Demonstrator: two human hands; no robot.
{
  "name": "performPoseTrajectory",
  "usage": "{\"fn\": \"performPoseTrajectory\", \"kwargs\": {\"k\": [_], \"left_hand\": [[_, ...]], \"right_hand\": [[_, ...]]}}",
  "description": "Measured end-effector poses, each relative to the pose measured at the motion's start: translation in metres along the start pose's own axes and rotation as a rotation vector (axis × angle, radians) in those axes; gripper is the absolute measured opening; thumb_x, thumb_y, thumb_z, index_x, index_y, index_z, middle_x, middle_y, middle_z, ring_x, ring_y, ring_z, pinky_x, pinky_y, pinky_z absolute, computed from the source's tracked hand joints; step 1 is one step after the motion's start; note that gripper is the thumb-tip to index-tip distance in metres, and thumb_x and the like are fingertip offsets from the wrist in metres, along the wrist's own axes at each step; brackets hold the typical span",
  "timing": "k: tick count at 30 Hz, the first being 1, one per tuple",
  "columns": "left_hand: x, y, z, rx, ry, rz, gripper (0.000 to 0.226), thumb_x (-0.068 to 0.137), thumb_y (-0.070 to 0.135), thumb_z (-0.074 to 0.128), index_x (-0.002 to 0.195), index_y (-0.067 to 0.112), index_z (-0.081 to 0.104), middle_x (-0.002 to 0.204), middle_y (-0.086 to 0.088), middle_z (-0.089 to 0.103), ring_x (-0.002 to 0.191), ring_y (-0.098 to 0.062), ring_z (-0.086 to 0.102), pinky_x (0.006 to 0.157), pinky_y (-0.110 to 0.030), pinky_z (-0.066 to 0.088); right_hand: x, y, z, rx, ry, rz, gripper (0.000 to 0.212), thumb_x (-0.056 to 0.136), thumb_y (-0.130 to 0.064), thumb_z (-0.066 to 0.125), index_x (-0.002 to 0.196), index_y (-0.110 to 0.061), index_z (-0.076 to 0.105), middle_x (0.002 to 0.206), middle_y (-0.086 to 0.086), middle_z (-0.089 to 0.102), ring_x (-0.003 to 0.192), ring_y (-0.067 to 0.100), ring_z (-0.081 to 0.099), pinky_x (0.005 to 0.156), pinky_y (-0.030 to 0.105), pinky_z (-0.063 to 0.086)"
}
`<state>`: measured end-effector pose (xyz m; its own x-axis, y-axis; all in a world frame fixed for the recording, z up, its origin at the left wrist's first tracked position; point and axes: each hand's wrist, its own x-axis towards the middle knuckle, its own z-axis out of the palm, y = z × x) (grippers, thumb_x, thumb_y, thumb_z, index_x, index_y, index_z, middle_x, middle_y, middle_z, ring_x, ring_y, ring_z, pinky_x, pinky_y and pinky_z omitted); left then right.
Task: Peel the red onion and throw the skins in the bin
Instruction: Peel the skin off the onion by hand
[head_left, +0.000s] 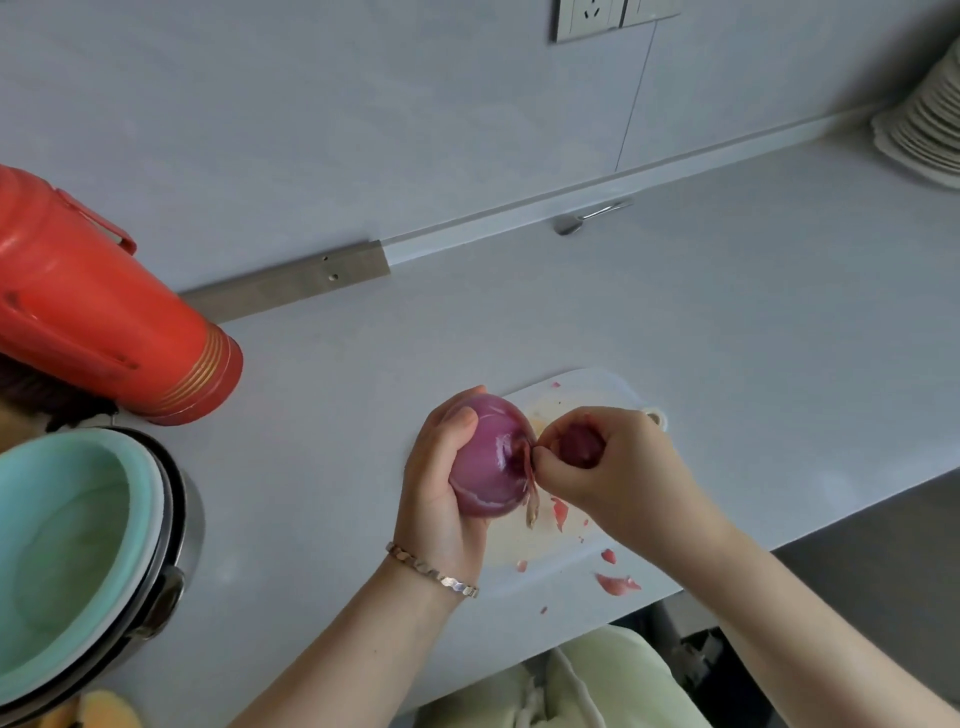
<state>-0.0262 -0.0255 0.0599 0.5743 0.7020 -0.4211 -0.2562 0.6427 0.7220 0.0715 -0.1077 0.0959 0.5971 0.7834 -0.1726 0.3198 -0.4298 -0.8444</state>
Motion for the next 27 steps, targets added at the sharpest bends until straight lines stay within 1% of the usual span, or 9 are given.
{"fn": "performPoseTrajectory", "kwargs": {"k": [4,8,11,13,14,16,20,24,27], "left_hand": [[0.002,-0.008,0.015,-0.001,-0.026,-0.040,0.060,0.056,0.034,0.066,0.108,0.005,0.058,0.100,-0.021,0.056,0.080,-0.029,0.056,0.065,-0.035,0.047],[0.005,-0.016,0.033,-0.056,-0.044,-0.115,0.057,0.061,0.034,0.065,0.107,0.002,0.057,0.092,-0.020,0.056,0.073,-0.027,0.058,0.055,-0.030,0.049],[0.005,-0.021,0.047,-0.075,-0.086,-0.181,0.033,0.071,0.031,0.059,0.088,0.004,0.062,0.079,-0.017,0.058,0.066,-0.029,0.059,0.059,-0.037,0.053],[0.002,-0.026,0.057,-0.105,-0.062,-0.214,0.030,0.068,0.034,0.055,0.079,0.008,0.066,0.069,-0.014,0.062,0.065,-0.029,0.062,0.060,-0.039,0.056],[0.002,-0.030,0.061,-0.126,-0.039,-0.218,0.032,0.066,0.035,0.054,0.080,0.009,0.066,0.070,-0.014,0.064,0.068,-0.030,0.064,0.060,-0.040,0.056],[0.002,-0.036,0.067,-0.155,-0.003,-0.202,0.032,0.065,0.034,0.056,0.083,0.009,0.066,0.074,-0.013,0.066,0.070,-0.030,0.064,0.058,-0.041,0.056],[0.004,-0.047,0.078,-0.092,-0.008,-0.083,0.034,0.073,0.032,0.047,0.065,0.005,0.066,0.068,-0.011,0.062,0.061,-0.024,0.059,0.052,-0.029,0.049],[0.004,-0.055,0.088,0.012,-0.047,0.005,0.038,0.077,0.031,0.041,0.067,0.003,0.064,0.064,-0.010,0.056,0.057,-0.021,0.054,0.051,-0.025,0.039],[0.006,-0.058,0.091,0.030,-0.009,0.007,0.036,0.076,0.032,0.043,0.067,0.007,0.067,0.066,-0.010,0.060,0.060,-0.021,0.057,0.058,-0.028,0.040]], "right_hand": [[0.004,0.008,-0.017,0.042,-0.072,0.018,0.015,0.074,-0.015,0.063,0.064,-0.003,0.062,0.046,-0.004,0.054,0.043,0.009,0.042,0.044,0.017,0.037],[0.006,0.020,-0.035,0.018,-0.057,-0.035,0.019,0.074,-0.009,0.060,0.060,0.003,0.054,0.042,-0.007,0.035,0.039,0.008,0.031,0.040,0.013,0.026],[0.013,0.031,-0.054,0.030,0.008,-0.055,0.016,0.074,-0.007,0.059,0.063,0.004,0.054,0.051,0.008,0.043,0.047,0.008,0.032,0.052,0.021,0.031],[0.019,0.038,-0.070,0.103,0.053,-0.042,0.013,0.073,-0.007,0.059,0.063,0.001,0.059,0.064,0.020,0.058,0.054,0.022,0.043,0.054,0.026,0.036],[0.021,0.041,-0.077,0.145,0.044,-0.046,0.012,0.072,-0.008,0.059,0.061,-0.003,0.061,0.068,0.019,0.064,0.060,0.027,0.051,0.055,0.027,0.041],[0.022,0.044,-0.087,0.199,-0.033,-0.058,0.009,0.068,-0.012,0.063,0.059,-0.010,0.063,0.067,0.010,0.068,0.062,0.020,0.059,0.058,0.023,0.047],[0.018,0.049,-0.093,0.210,-0.216,-0.052,0.017,0.061,-0.025,0.079,0.063,-0.016,0.065,0.056,-0.003,0.061,0.050,0.003,0.052,0.050,0.012,0.041],[0.020,0.058,-0.090,0.123,-0.166,-0.036,0.023,0.056,-0.039,0.080,0.060,-0.025,0.061,0.056,-0.010,0.058,0.055,0.003,0.048,0.065,0.020,0.035],[0.022,0.056,-0.094,0.147,-0.196,-0.040,0.018,0.069,-0.029,0.075,0.059,-0.020,0.063,0.050,-0.016,0.057,0.048,0.001,0.047,0.055,0.013,0.035]]}}
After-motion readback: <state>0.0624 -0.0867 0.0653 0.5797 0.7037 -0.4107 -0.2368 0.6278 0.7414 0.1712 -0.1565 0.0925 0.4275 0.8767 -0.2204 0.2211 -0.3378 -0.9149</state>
